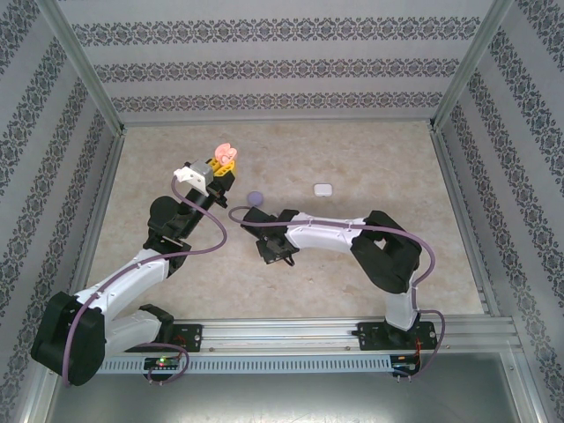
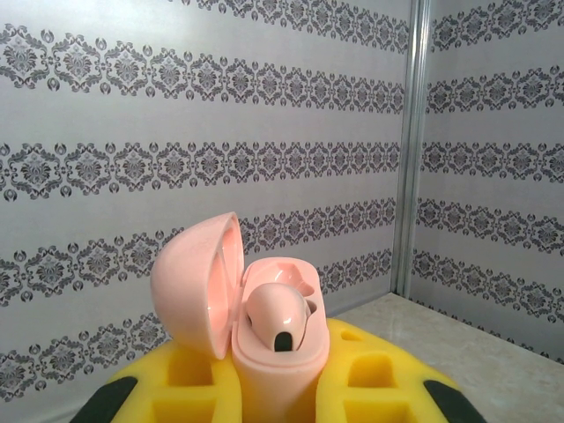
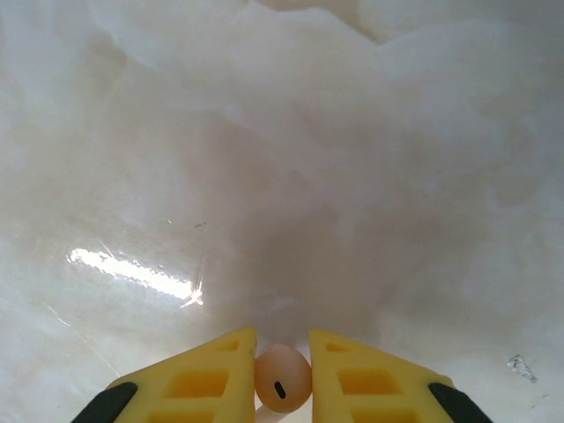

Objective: Insert the wireless bluetooth earbuds into the charging case

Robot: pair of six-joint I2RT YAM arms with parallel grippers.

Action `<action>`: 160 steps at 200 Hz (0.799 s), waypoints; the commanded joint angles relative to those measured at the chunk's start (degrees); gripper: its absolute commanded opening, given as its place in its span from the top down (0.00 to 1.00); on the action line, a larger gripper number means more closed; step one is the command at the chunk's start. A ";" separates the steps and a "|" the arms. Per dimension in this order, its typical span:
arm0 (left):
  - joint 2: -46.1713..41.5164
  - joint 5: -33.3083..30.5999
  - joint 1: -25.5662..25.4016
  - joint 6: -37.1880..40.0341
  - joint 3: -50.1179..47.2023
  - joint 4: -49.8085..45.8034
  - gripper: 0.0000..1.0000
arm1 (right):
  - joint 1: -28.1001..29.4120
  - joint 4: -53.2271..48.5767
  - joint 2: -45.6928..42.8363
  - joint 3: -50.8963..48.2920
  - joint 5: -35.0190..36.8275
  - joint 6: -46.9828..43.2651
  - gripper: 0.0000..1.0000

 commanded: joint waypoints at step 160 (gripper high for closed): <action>-1.18 0.59 0.60 -1.87 0.62 1.52 1.00 | -0.94 -4.38 -9.65 -4.13 0.98 29.48 0.56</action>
